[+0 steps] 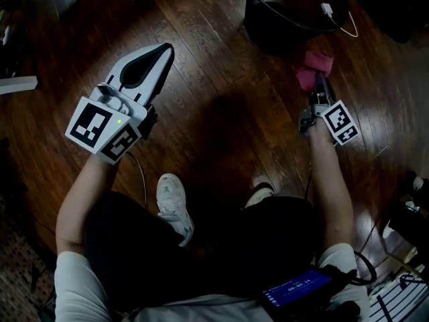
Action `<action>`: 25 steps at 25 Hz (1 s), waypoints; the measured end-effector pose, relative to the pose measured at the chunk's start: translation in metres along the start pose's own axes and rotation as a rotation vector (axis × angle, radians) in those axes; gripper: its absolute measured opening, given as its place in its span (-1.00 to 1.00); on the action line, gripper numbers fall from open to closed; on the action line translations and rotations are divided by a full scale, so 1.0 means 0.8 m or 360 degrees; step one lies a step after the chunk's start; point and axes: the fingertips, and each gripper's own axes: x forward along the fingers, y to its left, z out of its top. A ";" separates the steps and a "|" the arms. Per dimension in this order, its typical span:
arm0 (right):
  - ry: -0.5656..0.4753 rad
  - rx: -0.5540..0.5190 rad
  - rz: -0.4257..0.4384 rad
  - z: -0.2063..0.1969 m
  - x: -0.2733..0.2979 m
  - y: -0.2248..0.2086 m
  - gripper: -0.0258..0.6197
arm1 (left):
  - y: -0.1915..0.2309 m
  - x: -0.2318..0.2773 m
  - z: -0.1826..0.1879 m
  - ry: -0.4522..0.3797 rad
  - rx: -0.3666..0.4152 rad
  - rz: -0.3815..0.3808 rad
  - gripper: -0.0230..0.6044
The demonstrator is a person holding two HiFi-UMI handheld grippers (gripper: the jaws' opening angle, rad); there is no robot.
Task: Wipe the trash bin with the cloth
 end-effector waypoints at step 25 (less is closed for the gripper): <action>0.0023 -0.0226 0.0136 0.241 -0.353 0.389 -0.78 | -0.195 -0.140 0.291 0.0133 -0.0204 -0.0079 -0.89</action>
